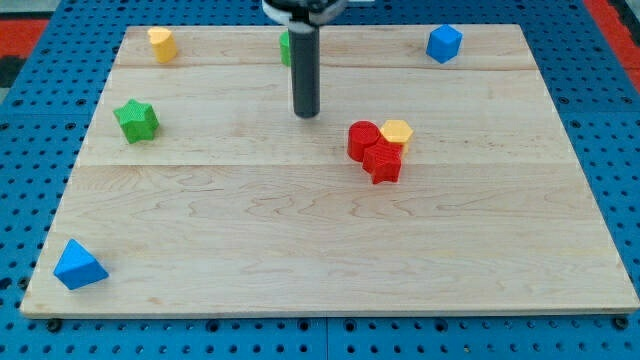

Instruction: Place the yellow heart to the center of the board

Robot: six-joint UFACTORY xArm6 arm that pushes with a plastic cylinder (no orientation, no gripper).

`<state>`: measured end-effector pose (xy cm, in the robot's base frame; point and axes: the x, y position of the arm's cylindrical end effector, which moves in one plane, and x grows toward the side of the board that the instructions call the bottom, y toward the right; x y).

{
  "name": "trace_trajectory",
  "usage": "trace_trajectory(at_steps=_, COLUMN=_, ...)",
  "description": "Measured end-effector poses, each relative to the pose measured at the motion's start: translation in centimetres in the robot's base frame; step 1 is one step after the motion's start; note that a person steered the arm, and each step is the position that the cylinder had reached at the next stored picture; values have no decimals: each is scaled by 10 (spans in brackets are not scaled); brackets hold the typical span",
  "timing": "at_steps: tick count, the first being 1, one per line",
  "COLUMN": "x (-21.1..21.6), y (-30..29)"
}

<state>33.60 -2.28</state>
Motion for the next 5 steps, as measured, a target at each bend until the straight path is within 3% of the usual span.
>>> trace_trajectory(at_steps=1, x=-48, y=-27)
trace_trajectory(at_steps=2, x=-73, y=-105)
trace_trajectory(at_steps=3, x=-126, y=-103)
trace_trajectory(at_steps=5, x=-142, y=-210)
